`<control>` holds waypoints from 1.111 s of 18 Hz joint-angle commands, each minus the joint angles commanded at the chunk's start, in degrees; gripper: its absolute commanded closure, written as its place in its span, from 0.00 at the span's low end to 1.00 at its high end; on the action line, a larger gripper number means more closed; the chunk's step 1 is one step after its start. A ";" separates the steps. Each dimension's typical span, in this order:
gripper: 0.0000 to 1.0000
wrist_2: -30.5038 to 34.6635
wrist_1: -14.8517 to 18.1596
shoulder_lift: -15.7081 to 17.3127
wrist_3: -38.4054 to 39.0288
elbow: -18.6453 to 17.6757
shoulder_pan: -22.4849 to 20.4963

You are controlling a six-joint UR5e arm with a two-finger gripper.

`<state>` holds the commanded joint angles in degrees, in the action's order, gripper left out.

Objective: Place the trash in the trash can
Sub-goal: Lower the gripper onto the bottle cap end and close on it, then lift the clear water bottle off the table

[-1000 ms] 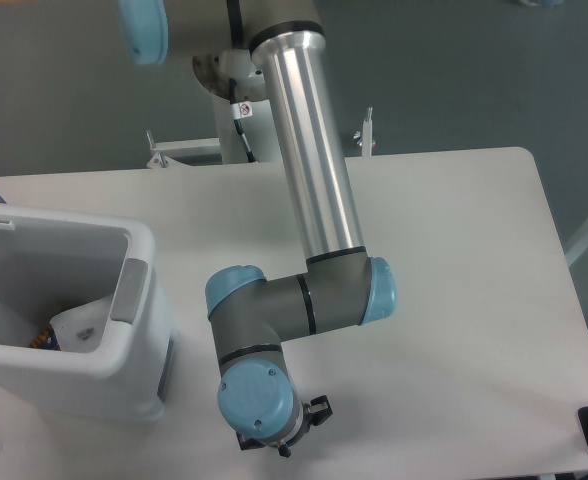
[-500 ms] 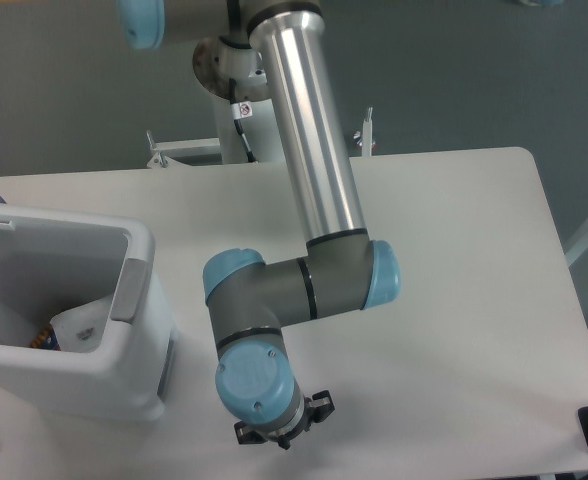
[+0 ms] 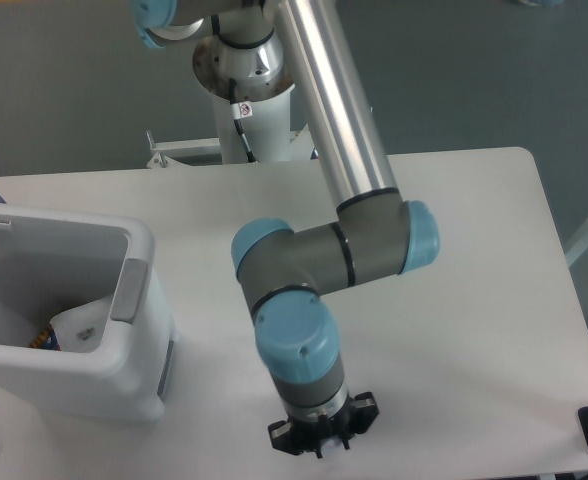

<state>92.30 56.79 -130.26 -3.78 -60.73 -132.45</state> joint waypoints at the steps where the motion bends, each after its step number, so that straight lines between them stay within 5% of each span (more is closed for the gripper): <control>1: 0.98 -1.85 -0.88 0.97 -0.44 0.00 -0.61; 11: 0.99 -17.94 -3.34 10.20 -1.50 0.53 -5.19; 16: 0.99 -22.77 -4.40 11.61 -1.32 2.72 -6.07; 20: 0.99 -24.62 -9.14 12.14 2.00 5.18 -6.16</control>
<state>67.69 47.65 -118.13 -1.78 -55.55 -138.60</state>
